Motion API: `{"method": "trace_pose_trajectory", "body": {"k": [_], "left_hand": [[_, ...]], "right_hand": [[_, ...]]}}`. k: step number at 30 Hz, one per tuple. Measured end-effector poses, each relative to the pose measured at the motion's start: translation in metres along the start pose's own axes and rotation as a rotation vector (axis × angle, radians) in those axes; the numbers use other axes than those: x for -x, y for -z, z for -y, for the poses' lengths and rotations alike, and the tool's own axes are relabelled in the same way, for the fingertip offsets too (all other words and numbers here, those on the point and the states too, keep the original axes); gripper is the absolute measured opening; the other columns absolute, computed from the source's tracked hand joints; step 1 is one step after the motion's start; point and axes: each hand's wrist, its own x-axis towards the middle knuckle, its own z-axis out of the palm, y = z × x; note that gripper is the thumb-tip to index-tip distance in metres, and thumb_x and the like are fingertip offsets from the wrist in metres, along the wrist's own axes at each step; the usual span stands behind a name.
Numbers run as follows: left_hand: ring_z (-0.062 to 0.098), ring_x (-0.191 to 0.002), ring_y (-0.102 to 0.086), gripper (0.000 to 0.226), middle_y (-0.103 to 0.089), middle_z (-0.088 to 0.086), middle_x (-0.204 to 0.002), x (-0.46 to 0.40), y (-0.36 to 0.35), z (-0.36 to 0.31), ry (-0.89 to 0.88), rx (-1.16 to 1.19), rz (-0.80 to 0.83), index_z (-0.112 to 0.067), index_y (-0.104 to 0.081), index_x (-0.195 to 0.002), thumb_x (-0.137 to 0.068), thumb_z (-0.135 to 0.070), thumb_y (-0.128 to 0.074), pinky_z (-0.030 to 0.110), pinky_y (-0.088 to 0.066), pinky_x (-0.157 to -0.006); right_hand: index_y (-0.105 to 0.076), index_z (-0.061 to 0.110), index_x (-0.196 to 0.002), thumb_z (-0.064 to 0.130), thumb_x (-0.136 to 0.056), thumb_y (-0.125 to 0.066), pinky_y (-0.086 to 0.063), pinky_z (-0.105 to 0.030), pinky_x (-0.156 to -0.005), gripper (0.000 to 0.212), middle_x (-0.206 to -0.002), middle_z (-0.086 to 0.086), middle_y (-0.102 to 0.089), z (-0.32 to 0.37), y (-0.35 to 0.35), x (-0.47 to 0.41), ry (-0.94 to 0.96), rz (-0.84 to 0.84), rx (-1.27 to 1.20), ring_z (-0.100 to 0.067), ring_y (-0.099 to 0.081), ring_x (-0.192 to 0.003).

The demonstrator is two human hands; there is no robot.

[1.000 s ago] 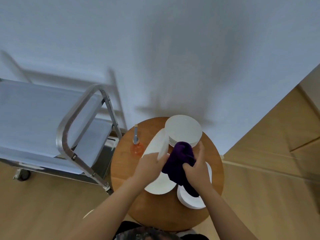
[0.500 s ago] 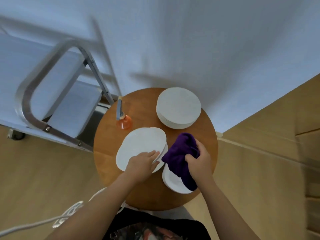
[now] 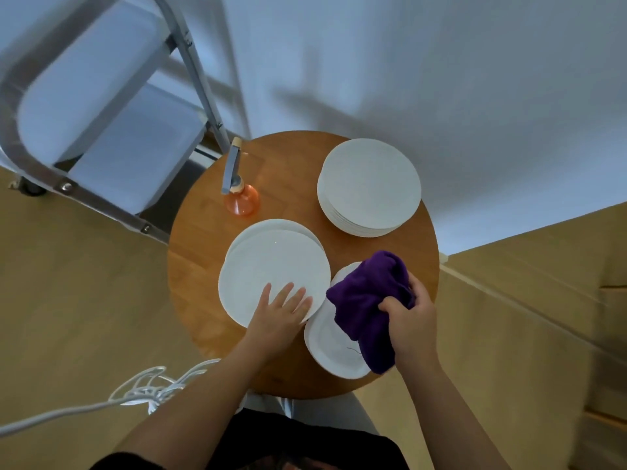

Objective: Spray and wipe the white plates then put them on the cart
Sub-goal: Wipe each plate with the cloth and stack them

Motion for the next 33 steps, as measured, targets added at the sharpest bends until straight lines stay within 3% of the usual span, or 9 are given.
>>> {"method": "trace_pose_trajectory", "body": {"k": [3,6,8,12,18,21,23,26,33], "left_hand": [[0.031,-0.141,-0.029,0.051,-0.034,0.004,-0.153,-0.002,-0.014,0.002,0.056,-0.029,0.028,-0.023,-0.039,-0.145,-0.097,-0.034,-0.051,0.058,-0.01,-0.112],[0.032,-0.114,-0.061,0.055,-0.064,0.007,-0.125,-0.003,-0.008,0.002,-0.011,-0.028,-0.018,-0.018,-0.069,-0.118,-0.067,-0.032,-0.084,0.059,-0.041,-0.096],[0.032,-0.115,-0.061,0.057,-0.064,0.008,-0.126,-0.008,-0.009,0.006,-0.006,-0.03,-0.042,-0.019,-0.068,-0.119,-0.067,-0.035,-0.084,0.059,-0.041,-0.096],[0.029,-0.147,-0.009,0.06,-0.01,0.004,-0.161,-0.019,-0.03,0.013,0.056,-0.038,0.114,-0.024,-0.014,-0.153,-0.1,-0.048,-0.029,0.056,0.0,-0.114],[0.027,-0.148,0.008,0.065,0.007,0.002,-0.161,-0.024,-0.04,0.019,0.063,-0.057,0.231,-0.025,0.003,-0.153,-0.098,-0.056,-0.016,0.057,0.01,-0.112],[0.022,-0.148,-0.003,0.066,-0.009,-0.003,-0.161,-0.033,-0.021,0.018,0.129,0.149,0.178,-0.027,-0.015,-0.152,-0.096,-0.06,-0.023,0.052,0.007,-0.116],[0.02,-0.14,-0.031,0.057,-0.039,-0.002,-0.151,-0.048,0.003,0.015,0.248,0.441,-0.009,-0.025,-0.037,-0.146,-0.096,-0.053,-0.038,0.044,-0.017,-0.116],[0.016,-0.099,-0.062,0.035,-0.068,0.001,-0.111,-0.089,0.05,0.012,0.469,0.843,-0.221,-0.018,-0.063,-0.118,-0.097,-0.041,-0.048,0.029,-0.046,-0.085],[0.016,-0.065,-0.063,0.051,-0.067,0.006,-0.074,-0.182,0.107,0.021,0.732,1.009,-0.142,-0.013,-0.057,-0.069,-0.091,-0.058,-0.048,0.022,-0.043,-0.053]], "right_hand": [[-0.049,0.026,-0.129,-0.002,-0.081,-0.057,-0.045,-0.02,-0.066,0.057,-0.103,0.017,-0.056,-0.002,0.0,-0.003,-0.003,0.017,0.011,-0.006,-0.054,-0.093],[-0.048,0.027,-0.129,-0.002,-0.081,-0.058,-0.047,-0.022,-0.069,0.057,-0.104,0.016,-0.056,-0.004,0.0,-0.007,-0.01,0.022,0.015,-0.008,-0.055,-0.094],[-0.048,0.028,-0.128,-0.002,-0.081,-0.058,-0.046,-0.021,-0.067,0.056,-0.105,0.014,-0.056,-0.004,0.001,-0.009,-0.016,0.022,0.014,-0.008,-0.054,-0.094],[-0.05,0.028,-0.125,-0.002,-0.08,-0.058,-0.047,-0.022,-0.066,0.055,-0.106,0.011,-0.058,-0.004,0.002,-0.011,-0.014,0.026,-0.005,-0.01,-0.056,-0.095],[-0.05,0.034,-0.118,-0.002,-0.079,-0.059,-0.047,-0.021,-0.066,0.054,-0.104,0.017,-0.058,-0.003,0.001,-0.02,-0.027,0.02,-0.024,-0.009,-0.056,-0.093],[-0.049,0.038,-0.114,-0.002,-0.078,-0.06,-0.049,-0.026,-0.07,0.055,-0.104,0.017,-0.058,-0.001,0.001,-0.026,-0.053,0.021,-0.053,-0.011,-0.057,-0.095],[-0.05,0.039,-0.113,-0.002,-0.078,-0.06,-0.052,-0.031,-0.075,0.055,-0.106,0.015,-0.059,0.002,0.0,-0.031,-0.07,0.021,-0.081,-0.013,-0.057,-0.097],[-0.051,0.037,-0.116,-0.002,-0.077,-0.06,-0.052,-0.031,-0.073,0.056,-0.107,0.012,-0.059,0.007,0.0,-0.042,-0.107,0.008,-0.155,-0.014,-0.058,-0.097],[-0.051,0.034,-0.123,-0.003,-0.077,-0.061,-0.053,-0.039,-0.083,0.059,-0.112,0.009,-0.059,0.018,0.007,-0.073,-0.124,-0.031,-0.209,-0.018,-0.057,-0.101]]}}
